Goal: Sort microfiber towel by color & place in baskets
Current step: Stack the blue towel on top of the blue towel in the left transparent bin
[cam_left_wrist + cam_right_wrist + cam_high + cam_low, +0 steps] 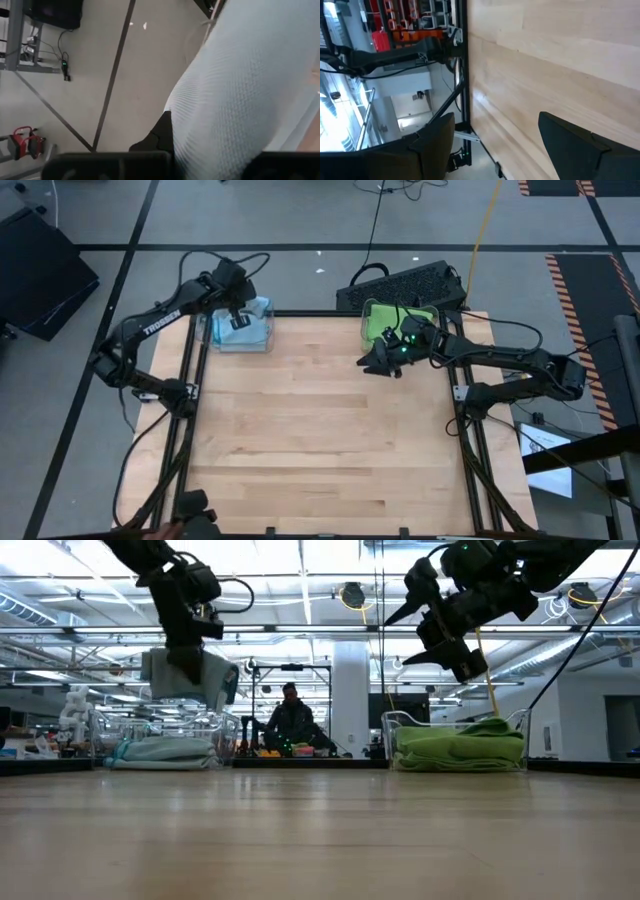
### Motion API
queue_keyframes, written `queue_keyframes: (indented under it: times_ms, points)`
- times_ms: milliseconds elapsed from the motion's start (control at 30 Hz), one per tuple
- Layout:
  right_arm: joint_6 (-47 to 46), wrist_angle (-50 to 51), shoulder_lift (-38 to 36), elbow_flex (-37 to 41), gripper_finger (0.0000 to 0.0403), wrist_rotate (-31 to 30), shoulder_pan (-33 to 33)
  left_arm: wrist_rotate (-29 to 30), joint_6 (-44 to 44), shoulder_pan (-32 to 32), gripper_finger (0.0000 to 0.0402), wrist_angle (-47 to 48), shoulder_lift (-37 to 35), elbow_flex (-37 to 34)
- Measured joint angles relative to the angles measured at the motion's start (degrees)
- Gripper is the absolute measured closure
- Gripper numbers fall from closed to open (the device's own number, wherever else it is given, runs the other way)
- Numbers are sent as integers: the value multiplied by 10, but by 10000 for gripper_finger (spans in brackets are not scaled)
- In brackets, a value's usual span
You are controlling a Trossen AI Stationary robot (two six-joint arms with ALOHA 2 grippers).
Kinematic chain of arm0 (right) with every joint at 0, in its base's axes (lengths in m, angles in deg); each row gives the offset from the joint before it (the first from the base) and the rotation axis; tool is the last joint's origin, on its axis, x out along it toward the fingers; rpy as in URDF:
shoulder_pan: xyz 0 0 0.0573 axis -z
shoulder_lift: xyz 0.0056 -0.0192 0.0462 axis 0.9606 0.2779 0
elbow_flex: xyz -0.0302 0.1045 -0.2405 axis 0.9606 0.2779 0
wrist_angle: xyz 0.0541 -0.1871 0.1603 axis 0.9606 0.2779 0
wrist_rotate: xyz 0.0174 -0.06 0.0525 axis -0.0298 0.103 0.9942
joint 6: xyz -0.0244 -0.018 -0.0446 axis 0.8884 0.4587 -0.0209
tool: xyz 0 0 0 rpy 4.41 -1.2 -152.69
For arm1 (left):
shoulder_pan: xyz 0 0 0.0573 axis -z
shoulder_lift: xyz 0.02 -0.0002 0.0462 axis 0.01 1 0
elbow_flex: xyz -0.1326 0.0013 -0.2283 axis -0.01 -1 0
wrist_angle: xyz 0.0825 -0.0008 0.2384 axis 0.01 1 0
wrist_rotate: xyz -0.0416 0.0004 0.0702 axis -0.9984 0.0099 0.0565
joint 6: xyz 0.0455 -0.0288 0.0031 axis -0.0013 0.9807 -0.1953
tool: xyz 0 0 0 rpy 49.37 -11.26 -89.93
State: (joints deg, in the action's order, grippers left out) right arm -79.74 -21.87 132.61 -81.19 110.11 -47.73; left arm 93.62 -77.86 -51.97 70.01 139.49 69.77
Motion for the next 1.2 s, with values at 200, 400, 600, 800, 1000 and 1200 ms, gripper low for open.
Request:
queue_keyframes:
  times_ms: [200,400,600,800,1000,1200]
  points:
    - [-7,0,0,0,124,0,0,-1,-43,1,391,-51,0,-44]
    - [-8,0,0,0,124,-3,0,-60,-100,-13,391,-116,0,-87]
    - [-26,0,0,0,124,-32,-12,-50,-102,-24,391,-211,0,-130]
    - [-37,0,0,0,124,-58,-38,-31,-115,-32,391,-290,0,-160]
    - [-49,0,0,0,124,-60,-59,-29,-125,-30,391,-376,0,-218]
    - [-53,0,0,0,124,-61,-74,-13,-131,-14,391,-396,0,-243]
